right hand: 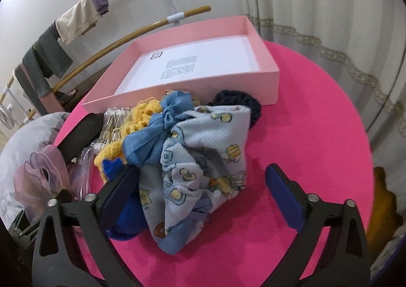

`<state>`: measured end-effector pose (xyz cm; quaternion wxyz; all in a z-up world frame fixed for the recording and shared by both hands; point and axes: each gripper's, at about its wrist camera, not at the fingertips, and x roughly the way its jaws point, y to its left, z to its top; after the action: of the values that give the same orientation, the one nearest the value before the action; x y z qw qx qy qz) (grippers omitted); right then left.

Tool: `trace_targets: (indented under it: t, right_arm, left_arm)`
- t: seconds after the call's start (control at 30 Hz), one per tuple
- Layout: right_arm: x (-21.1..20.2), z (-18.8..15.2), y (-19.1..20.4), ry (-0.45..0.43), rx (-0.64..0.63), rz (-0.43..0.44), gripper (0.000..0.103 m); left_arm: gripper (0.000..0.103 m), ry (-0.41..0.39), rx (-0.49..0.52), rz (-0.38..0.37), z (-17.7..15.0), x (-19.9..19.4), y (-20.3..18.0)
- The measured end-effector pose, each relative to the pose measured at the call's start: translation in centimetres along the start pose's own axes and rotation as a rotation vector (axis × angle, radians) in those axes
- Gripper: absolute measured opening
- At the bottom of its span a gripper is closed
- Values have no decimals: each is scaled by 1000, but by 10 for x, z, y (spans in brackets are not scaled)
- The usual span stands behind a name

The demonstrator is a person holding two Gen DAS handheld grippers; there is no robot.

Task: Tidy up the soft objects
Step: 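Grasp the lilac organza bow with the left tool while the right tool grasps the printed cloth bundle, then carry both held items into the pink box and open both tools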

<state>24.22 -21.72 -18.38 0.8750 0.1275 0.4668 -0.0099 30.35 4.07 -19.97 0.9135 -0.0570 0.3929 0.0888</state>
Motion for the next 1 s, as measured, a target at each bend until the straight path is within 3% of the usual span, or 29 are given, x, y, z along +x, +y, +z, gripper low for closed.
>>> trace_targets:
  t: [0.03,0.23,0.43,0.5,0.53,0.6,0.63,0.67,0.77,1.0]
  right_arm:
    - [1,-1,0,3,-3,19,77]
    - [-8,-7,-7,-1,-26,49,55]
    - [-28,-11,-19,-14,-13,8,56]
    - [-23,-9,-21,-3,0,10,63]
    - [-18,-8,-21,6,4,5,71]
    - [-8,-5,-19,14,2,7,75]
    - [-4,-5,-19,18,-2,10,74]
    - [2,-5,-17,23,-9,14,63]
    - [2,-9,-13,16,-43,-1,53]
    - [-35,-19,-25,-29,-26,23,50]
  left_arm:
    - [68,2,-9,-5,1,-3,1]
    - [58,7,-25,-21,-5,-17,10]
    - [60,-10,5,3,-15,-38,2]
    - [69,-4,12,22,-18,-38,-4]
    - [72,3,12,29,-18,-36,-7]
    - [72,5,16,32,-18,-35,-10]
    - [71,2,20,33,-18,-34,-11]
    - [70,6,25,32,-17,-34,-12]
    - [56,12,34,15,-13,-37,-10]
    - [42,3,32,-12,-13,-62,-1]
